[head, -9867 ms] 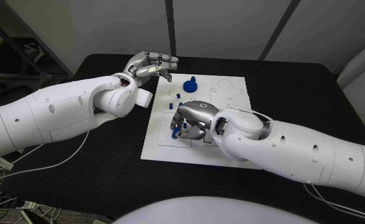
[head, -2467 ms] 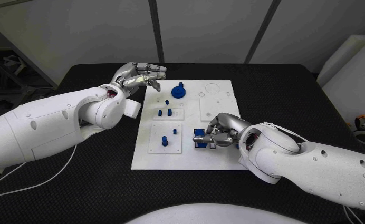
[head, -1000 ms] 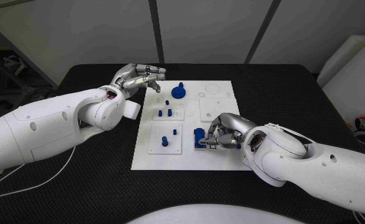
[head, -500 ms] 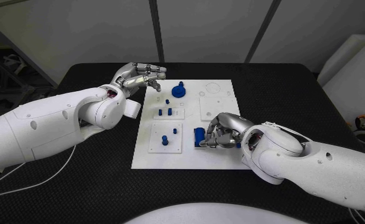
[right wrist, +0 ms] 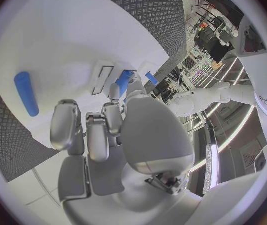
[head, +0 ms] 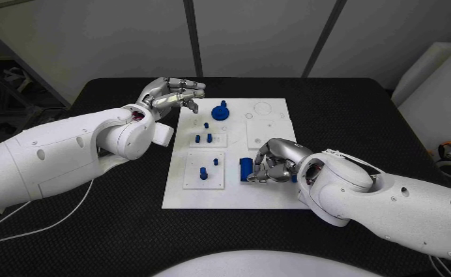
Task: Assemble the parts on the task board
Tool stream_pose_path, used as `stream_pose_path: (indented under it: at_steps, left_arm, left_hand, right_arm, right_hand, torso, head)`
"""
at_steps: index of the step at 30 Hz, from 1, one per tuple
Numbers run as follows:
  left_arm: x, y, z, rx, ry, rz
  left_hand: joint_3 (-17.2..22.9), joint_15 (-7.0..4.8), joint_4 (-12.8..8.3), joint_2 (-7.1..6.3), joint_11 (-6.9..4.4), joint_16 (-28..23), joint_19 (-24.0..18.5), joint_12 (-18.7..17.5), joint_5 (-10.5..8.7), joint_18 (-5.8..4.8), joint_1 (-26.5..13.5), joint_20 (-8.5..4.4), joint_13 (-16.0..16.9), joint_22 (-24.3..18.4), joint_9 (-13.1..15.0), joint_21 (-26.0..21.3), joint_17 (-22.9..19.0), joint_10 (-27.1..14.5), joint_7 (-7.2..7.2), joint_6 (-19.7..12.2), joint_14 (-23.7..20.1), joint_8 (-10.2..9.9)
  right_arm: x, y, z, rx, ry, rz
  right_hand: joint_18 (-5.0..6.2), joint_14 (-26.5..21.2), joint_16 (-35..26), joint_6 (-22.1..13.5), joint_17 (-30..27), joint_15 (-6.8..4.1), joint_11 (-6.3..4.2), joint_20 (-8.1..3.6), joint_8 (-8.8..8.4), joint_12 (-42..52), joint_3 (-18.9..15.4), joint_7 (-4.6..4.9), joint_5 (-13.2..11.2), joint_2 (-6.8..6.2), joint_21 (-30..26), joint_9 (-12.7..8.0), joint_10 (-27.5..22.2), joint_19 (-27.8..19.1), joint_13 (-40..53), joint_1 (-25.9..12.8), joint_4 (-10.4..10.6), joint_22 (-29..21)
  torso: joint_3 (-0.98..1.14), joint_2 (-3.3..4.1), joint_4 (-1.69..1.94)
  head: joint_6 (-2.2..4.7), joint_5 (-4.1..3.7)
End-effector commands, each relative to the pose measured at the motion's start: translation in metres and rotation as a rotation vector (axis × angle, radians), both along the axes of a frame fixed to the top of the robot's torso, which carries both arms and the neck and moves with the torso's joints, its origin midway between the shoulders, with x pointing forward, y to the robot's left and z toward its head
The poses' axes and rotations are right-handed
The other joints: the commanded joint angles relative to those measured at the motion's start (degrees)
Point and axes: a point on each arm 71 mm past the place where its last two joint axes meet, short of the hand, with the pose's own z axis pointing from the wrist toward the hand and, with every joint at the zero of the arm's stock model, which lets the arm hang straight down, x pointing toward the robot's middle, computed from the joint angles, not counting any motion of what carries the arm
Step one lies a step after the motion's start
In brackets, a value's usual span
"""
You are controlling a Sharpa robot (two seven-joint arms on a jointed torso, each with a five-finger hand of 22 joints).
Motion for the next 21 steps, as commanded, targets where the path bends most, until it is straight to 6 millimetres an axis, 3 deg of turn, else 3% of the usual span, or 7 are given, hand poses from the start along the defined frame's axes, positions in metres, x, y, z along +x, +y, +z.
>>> stream_pose_path:
  at_steps: [1, 6, 9, 14, 18, 19, 21]
  left_arm:
    - [0.0, -0.001, 0.001, -0.006, 0.0, -0.012]
    - [0.0, -0.001, 0.001, -0.006, 0.0, -0.012]
    - [0.0, 0.0, 0.001, -0.005, 0.0, -0.01]
    - [0.0, 0.0, 0.001, -0.004, 0.0, -0.008]
    - [0.0, 0.0, 0.001, -0.003, 0.0, -0.007]
    - [0.0, 0.0, 0.001, -0.004, 0.0, -0.007]
    - [0.0, 0.0, 0.001, -0.004, 0.001, -0.007]
  left_hand:
    - [-0.26, 0.15, 0.14, 0.63, 0.05, -0.12, -0.32, 0.2, -0.04, 0.32, -0.1, 0.15, 0.06, -0.1, 0.03, -0.27, -0.09, -0.43, -0.07, -0.39, -0.37, -0.04]
    - [-0.26, 0.15, 0.14, 0.63, 0.05, -0.12, -0.32, 0.2, -0.04, 0.32, -0.1, 0.15, 0.06, -0.1, 0.03, -0.27, -0.09, -0.43, -0.07, -0.39, -0.37, -0.04]
    - [-0.26, 0.15, 0.14, 0.63, 0.05, -0.12, -0.32, 0.2, -0.04, 0.32, -0.1, 0.15, 0.06, -0.1, 0.03, -0.27, -0.09, -0.43, -0.07, -0.39, -0.37, -0.04]
    - [-0.26, 0.15, 0.14, 0.63, 0.05, -0.12, -0.32, 0.2, -0.04, 0.32, -0.1, 0.15, 0.06, -0.1, 0.03, -0.27, -0.09, -0.43, -0.07, -0.39, -0.37, -0.04]
    - [-0.26, 0.15, 0.14, 0.63, 0.05, -0.12, -0.32, 0.2, -0.04, 0.32, -0.1, 0.15, 0.06, -0.1, 0.03, -0.27, -0.09, -0.43, -0.07, -0.39, -0.37, -0.04]
    - [-0.26, 0.15, 0.14, 0.63, 0.05, -0.12, -0.32, 0.2, -0.04, 0.32, -0.1, 0.15, 0.06, -0.1, 0.03, -0.27, -0.09, -0.43, -0.07, -0.39, -0.37, -0.04]
    - [-0.26, 0.15, 0.14, 0.63, 0.05, -0.12, -0.32, 0.2, -0.04, 0.32, -0.1, 0.15, 0.06, -0.1, 0.03, -0.27, -0.09, -0.43, -0.07, -0.39, -0.37, -0.04]
  right_arm:
    - [-0.001, -0.001, 0.002, 0.004, -0.016, 0.01]
    - [-0.004, -0.006, 0.006, 0.043, -0.031, 0.006]
    - [-0.007, -0.013, 0.011, 0.098, -0.049, 0.007]
    - [-0.011, -0.03, 0.018, 0.166, -0.068, 0.002]
    - [-0.014, -0.051, 0.02, 0.164, -0.062, -0.026]
    - [-0.014, -0.057, 0.02, 0.155, -0.059, -0.038]
    - [-0.013, -0.069, 0.019, 0.132, -0.059, -0.059]
  right_hand:
    - [-0.98, 5.43, -0.04, 0.22, 12.07, -0.26, -0.31, -0.34, 0.26, 0.35, -0.52, -0.07, -0.52, -0.05, -0.22, 0.1, 0.62, 0.14, 0.08, -0.42, 0.41, 0.04]
    - [-0.92, 5.37, -0.17, -0.05, 11.8, -0.2, -0.22, -0.29, 0.14, -0.16, -0.96, 0.06, -0.7, -0.57, -0.43, 0.08, 0.34, -0.04, -0.31, -1.18, 0.89, -0.2]
    - [-0.71, 5.18, -0.57, -1.76, 10.97, 0.15, 0.29, -0.07, -1.18, -1.17, -0.99, 0.72, 0.31, -0.61, -1.24, -0.48, -0.37, -0.79, -1.04, -1.49, 1.43, -1.17]
    - [-0.39, 4.89, -1.23, -4.76, 9.73, 1.33, 1.7, 0.88, -5.7, -3.05, -0.57, 2.45, 3.59, 0.26, -2.5, -2.71, -1.64, -1.91, -2.42, -0.86, 2.13, -2.6]
    - [-0.34, 4.9, -1.27, -3.55, 9.7, 1.71, 2.08, 1.39, -9.08, -3.66, -0.29, 2.85, 6.62, 1.31, -2.55, -4.68, -1.83, -1.88, -2.86, -0.38, 2.95, -2.57]
    - [-0.29, 4.9, -1.29, -1.99, 9.69, 1.85, 2.07, 1.49, -11.45, -3.9, -0.27, 3.1, 6.96, 1.6, -2.58, -6.3, -1.74, -1.85, -3.02, 0.16, 3.4, -2.55]
    - [-0.34, 4.92, -1.26, -1.34, 9.77, 1.72, 2.05, 1.53, -12.17, -4.04, 0.18, 2.83, 7.36, 2.2, -2.53, -6.84, -1.72, -1.78, -3.12, 0.94, 3.28, -2.46]
  torso:
    - [0.02, -0.01, -0.09]
    - [0.02, 0.0, -0.03]
    - [0.02, -0.07, -0.11]
    - [0.01, -0.06, -0.12]
    - [0.02, -0.14, -0.15]
    - [-0.01, -0.14, -0.15]
    - [-0.03, -0.12, -0.13]
  head:
    - [0.08, 0.0]
    - [0.16, -0.05]
    - [0.28, -0.08]
    - [0.44, -0.26]
    - [0.54, -0.55]
    - [0.59, -0.66]
    - [0.66, -0.88]
